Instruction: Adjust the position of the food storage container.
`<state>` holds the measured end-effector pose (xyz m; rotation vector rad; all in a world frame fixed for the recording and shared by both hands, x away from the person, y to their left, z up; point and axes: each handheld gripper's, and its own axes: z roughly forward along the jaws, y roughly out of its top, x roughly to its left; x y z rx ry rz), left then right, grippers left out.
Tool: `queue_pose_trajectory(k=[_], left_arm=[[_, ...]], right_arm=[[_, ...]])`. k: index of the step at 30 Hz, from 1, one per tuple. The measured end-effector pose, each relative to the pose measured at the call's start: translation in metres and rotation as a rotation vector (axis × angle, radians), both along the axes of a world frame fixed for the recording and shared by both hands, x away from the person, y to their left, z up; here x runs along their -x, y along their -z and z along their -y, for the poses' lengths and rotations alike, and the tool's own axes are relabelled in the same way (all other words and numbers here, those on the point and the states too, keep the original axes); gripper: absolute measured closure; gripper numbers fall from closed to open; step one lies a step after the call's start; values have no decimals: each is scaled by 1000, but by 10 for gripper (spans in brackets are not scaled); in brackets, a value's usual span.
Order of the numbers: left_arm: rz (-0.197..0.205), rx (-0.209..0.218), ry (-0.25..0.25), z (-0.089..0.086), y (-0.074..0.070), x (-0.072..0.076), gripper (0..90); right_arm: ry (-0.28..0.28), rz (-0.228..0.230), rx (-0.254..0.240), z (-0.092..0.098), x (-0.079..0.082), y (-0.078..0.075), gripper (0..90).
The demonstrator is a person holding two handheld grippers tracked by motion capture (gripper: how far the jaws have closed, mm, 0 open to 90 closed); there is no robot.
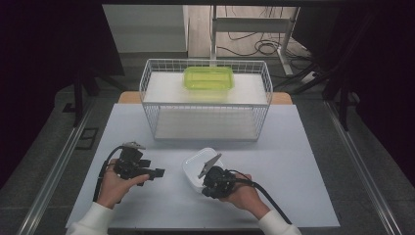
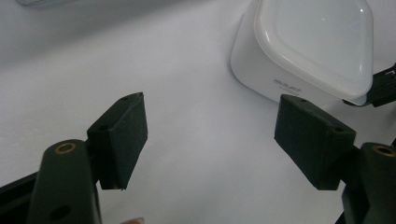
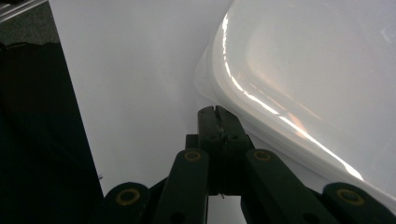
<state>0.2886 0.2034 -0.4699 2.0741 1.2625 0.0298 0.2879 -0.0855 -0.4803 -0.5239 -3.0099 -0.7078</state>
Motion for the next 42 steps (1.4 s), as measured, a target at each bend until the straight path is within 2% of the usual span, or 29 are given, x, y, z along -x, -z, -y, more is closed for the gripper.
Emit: queue_pose_trajectory(k=[14, 20, 26, 30, 33, 36, 38, 42], left_arm=[[-3, 2, -4, -1, 1, -1, 248], [-3, 10, -13, -2, 1, 0, 248], [-5, 11, -13, -2, 2, 0, 247], [0, 19, -22, -3, 1, 0, 247], [5, 25, -33, -3, 0, 1, 247], [9, 30, -37, -3, -1, 1, 247], [12, 30, -37, -3, -2, 1, 247], [16, 36, -45, -3, -3, 1, 247]], right_arm=[[95, 35, -16, -40, -1, 6, 890], [116, 40, -19, -48, -3, 10, 890], [110, 39, -28, -49, -1, 9, 891], [101, 40, -60, -39, 4, -2, 890], [98, 33, -97, -24, 8, -12, 890], [113, 34, -110, -6, 12, -19, 890], [126, 39, -120, 6, 13, -22, 890], [199, 30, -166, 37, 7, -31, 885]])
